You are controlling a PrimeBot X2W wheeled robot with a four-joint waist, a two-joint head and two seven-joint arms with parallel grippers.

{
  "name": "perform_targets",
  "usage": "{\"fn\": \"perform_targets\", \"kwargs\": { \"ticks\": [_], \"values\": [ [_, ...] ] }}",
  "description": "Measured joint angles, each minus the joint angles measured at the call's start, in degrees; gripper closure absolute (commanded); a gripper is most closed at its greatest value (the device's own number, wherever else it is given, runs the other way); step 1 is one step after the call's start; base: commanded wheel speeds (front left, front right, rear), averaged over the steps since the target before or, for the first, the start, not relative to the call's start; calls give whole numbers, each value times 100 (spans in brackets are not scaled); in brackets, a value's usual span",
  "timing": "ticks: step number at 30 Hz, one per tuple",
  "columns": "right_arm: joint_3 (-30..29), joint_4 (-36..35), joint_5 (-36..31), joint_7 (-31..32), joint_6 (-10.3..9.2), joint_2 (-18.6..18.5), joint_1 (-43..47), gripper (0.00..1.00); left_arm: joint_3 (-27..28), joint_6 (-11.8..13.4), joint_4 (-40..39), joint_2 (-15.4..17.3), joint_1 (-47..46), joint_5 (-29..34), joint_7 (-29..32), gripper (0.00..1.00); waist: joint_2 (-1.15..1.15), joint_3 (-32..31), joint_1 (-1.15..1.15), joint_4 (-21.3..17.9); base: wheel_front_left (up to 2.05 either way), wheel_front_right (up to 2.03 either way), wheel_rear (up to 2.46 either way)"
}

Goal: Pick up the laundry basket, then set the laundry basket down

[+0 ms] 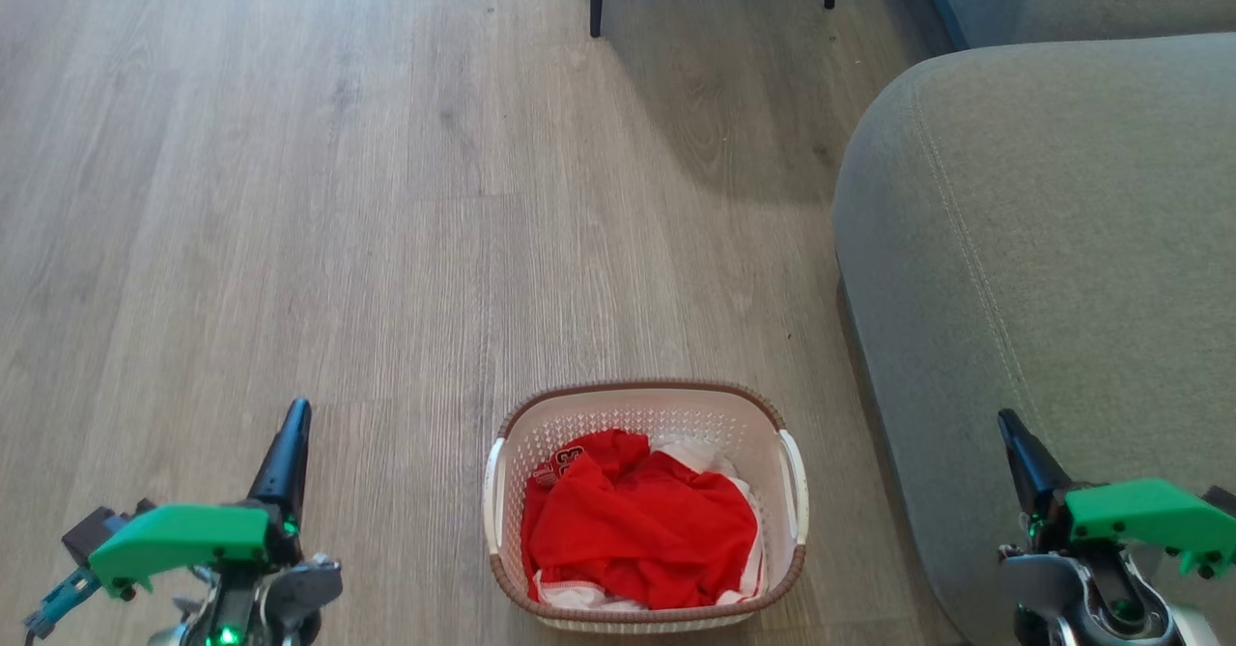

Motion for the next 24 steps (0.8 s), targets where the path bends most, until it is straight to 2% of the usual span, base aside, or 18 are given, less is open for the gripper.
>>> {"fn": "perform_targets", "kwargs": {
  "ticks": [10,24],
  "values": [
    [-116,36,606,152,0,0,-19,100,169,-98,31,-3,-115,-626,148,100,0,15,0,-3,0,0,0],
    [-148,42,630,193,0,0,-110,100,187,-98,31,-8,-115,-643,152,100,0,15,0,-3,0,0,0]
  ]
}}
